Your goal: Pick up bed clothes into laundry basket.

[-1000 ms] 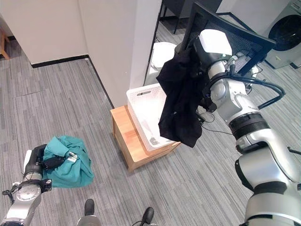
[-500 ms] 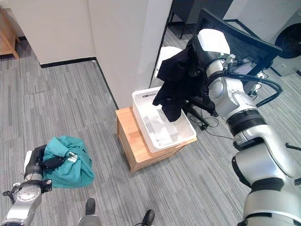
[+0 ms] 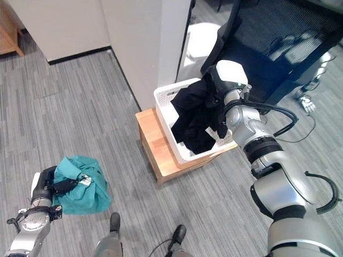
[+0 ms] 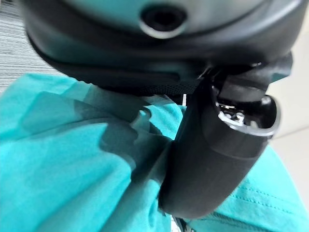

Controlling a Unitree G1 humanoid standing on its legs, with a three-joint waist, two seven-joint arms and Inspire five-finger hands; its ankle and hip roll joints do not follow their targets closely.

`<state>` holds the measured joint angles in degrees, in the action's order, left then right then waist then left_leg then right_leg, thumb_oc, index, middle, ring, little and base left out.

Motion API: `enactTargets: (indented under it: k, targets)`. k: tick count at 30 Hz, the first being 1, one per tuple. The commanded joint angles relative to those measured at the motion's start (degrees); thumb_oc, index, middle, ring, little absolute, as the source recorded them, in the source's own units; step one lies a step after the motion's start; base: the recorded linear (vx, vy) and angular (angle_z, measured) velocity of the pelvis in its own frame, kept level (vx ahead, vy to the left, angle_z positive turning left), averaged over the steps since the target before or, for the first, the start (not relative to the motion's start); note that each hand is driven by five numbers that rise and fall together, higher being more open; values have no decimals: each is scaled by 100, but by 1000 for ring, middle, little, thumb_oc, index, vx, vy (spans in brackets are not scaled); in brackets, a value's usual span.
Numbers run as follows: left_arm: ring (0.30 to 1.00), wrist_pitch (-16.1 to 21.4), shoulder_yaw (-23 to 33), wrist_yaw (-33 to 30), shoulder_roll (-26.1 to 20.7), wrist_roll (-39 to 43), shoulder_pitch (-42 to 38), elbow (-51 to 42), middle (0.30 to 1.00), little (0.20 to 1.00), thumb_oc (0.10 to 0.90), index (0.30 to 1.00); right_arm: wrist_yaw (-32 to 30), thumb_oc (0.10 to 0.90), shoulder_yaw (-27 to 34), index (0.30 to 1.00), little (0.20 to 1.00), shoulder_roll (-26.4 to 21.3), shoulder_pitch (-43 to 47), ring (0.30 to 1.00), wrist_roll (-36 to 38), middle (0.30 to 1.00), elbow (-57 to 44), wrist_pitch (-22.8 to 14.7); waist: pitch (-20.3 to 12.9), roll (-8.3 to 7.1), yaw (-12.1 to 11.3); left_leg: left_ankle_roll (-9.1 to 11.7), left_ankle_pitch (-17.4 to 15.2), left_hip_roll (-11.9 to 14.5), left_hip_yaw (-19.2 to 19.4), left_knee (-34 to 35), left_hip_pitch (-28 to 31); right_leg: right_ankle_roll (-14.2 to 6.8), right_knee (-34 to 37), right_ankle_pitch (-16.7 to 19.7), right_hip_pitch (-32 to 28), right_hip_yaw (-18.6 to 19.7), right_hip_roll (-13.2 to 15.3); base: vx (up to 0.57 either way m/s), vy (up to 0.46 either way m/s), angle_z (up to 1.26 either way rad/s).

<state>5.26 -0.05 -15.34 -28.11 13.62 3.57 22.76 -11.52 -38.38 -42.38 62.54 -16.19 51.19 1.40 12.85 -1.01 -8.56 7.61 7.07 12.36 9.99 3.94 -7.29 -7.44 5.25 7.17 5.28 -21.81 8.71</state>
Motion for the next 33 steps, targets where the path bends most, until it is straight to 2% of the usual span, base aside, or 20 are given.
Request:
enactTargets:
  k: [1, 7, 10, 14, 16, 17, 19, 20, 22, 23, 24, 25, 29, 30, 31, 33]
  targets:
    - [300, 739, 251, -72, -619, 205, -497, -269, 300, 300, 400, 300, -402, 800, -152, 900, 900, -50, 1303, 900, -44, 900, 286, -73, 136, -506, -5, 346, -80, 271, -126, 106, -96, -313, -25, -578, -12, -30, 291, 0, 0, 0]
    - [300, 697, 322, -73, -663, 197, -431, -246, 300, 300, 400, 300, -386, 800, -204, 900, 900, -100, 1451, 900, -6, 900, 302, -65, 69, -521, 26, 353, -137, 295, -119, 106, 37, -282, -25, -655, -163, -18, 258, 0, -3, 1]
    - [300, 682, 504, -113, -699, 190, -363, -325, 300, 300, 400, 300, -434, 800, -45, 900, 900, -373, 1312, 900, 22, 900, -71, -39, -29, -529, 123, 341, -204, 300, -94, 106, 213, -271, -25, -694, -313, 18, 244, 0, 0, 0]
    - [300, 698, 991, -110, -1002, -42, -265, -959, 300, 300, 400, 300, -499, 800, 999, 900, 900, -978, -104, 900, 212, 900, -425, 9, -188, -481, 340, 324, -318, 281, -22, 106, 496, -289, -25, -723, -523, 83, 276, 22, 32, -4]
    - [300, 732, 1073, -101, -1126, -104, -343, -1166, 300, 300, 400, 300, -463, 800, 1253, 900, 900, -1075, -481, 900, 234, 900, -344, 10, -216, -461, 397, 313, -305, 269, -8, 106, 524, -294, -25, -693, -539, 80, 297, -7, 31, 10]
    - [300, 792, 1251, -103, -1306, -189, -404, -1529, 300, 300, 400, 300, -492, 800, 1900, 900, 900, -1072, -1416, 900, 341, 900, -230, 45, -255, -401, 492, 305, -345, 258, 11, 106, 626, -304, -25, -706, -623, 88, 306, -4, 35, 11]
    - [300, 879, 1501, -203, -1482, -246, -565, -1949, 300, 300, 400, 300, -642, 800, 2839, 900, 900, -690, -2823, 900, 434, 900, -253, 86, -332, -280, 661, 295, -440, 247, 58, 99, 791, -320, -25, -768, -751, 133, 328, 53, 46, 3]
    - [300, 874, 1485, -203, -1495, -247, -569, -1957, 300, 300, 400, 300, -642, 800, 2883, 900, 900, -684, -2871, 900, 425, 900, -280, 90, -337, -297, 646, 285, -405, 238, 57, 106, 775, -317, -25, -738, -734, 131, 336, 45, 25, -11]
    - [300, 929, 1544, -214, -1624, -276, -755, -2204, 300, 300, 400, 300, -629, 800, 3199, 900, 900, -382, -3577, 900, 359, 900, -158, 114, -376, -228, 734, 277, -436, 235, 99, 105, 885, -317, -25, -759, -803, 150, 350, 13, 5, -15]
    - [300, 928, 1537, -215, -1628, -276, -760, -2203, 300, 300, 400, 300, -629, 800, 3210, 900, 900, -381, -3587, 900, 357, 900, -164, 115, -381, -233, 728, 275, -432, 232, 99, 106, 878, -318, -25, -755, -797, 151, 354, 28, 14, -21]
    - [300, 959, 1473, -223, -1694, -236, -1006, -2360, 300, 300, 400, 300, -544, 800, 3300, 900, 900, -129, -4142, 900, 198, 900, 148, 182, -421, -145, 883, 273, -453, 249, 152, 99, 992, -318, -25, -772, -856, 207, 371, 20, 10, -26]
    - [300, 960, 1457, -227, -1702, -237, -1018, -2350, 300, 300, 400, 300, -545, 800, 3308, 900, 900, -123, -4148, 900, 194, 900, 156, 175, -424, -151, 873, 273, -454, 249, 156, 100, 995, -318, -25, -773, -856, 209, 370, 47, 9, -18]
    - [300, 916, 722, -124, -1928, -227, -2066, -2452, 300, 300, 400, 300, -325, 800, 2768, 900, 900, 702, -4452, 900, -74, 900, 1298, 315, -463, -24, 1116, 285, -496, 281, 281, 86, 1184, -314, -25, -825, -967, 314, 348, 15, 0, -24]
    - [300, 923, 690, -130, -1945, -226, -2116, -2425, 300, 300, 400, 300, -333, 800, 2783, 900, 900, 715, -4434, 900, -73, 900, 1321, 303, -463, -41, 1103, 276, -455, 271, 281, 99, 1156, -309, -25, -793, -933, 315, 356, 23, -14, -17]
    - [300, 897, 261, -84, -1990, -251, -2704, -2416, 300, 300, 400, 300, -171, 800, 2487, 900, 900, 1190, -4588, 900, -190, 900, 1903, 411, -478, 36, 1218, 286, -488, 283, 303, 88, 1225, -309, -25, -835, -988, 350, 341, 25, -12, -15]
    - [300, 832, -315, -163, -1867, -579, -3479, -2286, 300, 300, 400, 300, -15, 800, 2181, 900, 900, 1744, -4760, 900, -254, 900, 2303, 437, -487, 113, 1358, 280, -445, 275, 345, 106, 1241, -304, -25, -804, -951, 383, 346, 17, -12, -1]
